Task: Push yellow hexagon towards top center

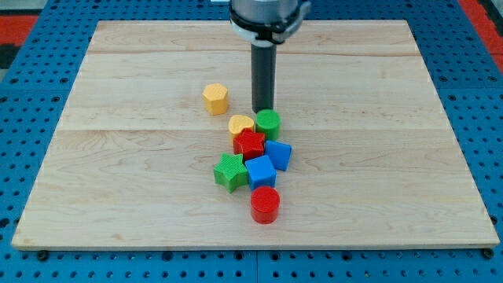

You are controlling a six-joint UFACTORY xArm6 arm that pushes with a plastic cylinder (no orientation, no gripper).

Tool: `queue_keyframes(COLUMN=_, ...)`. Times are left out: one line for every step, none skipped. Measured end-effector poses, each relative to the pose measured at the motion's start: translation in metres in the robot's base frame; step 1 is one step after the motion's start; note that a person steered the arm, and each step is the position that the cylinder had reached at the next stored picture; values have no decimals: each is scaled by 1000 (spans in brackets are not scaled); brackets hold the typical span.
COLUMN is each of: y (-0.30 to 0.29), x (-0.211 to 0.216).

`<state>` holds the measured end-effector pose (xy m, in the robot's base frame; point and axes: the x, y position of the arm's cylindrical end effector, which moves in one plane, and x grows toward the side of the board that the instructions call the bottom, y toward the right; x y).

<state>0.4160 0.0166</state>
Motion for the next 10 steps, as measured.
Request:
queue_keyframes(y=-18, x=0)
queue_keyframes(y=-77, x=-8)
queue_keyframes(y=-116, x=-30)
queue_keyframes(y=-117, x=-58)
queue_keyframes(y=-119, x=-54)
queue_keyframes(y=-162, x=-42)
queue_keyframes(y=-175, x=-100)
queue_keyframes(y=-134, x=-90)
queue_keyframes(y=-120, x=-61)
queue_keyframes(y=-69, x=-65)
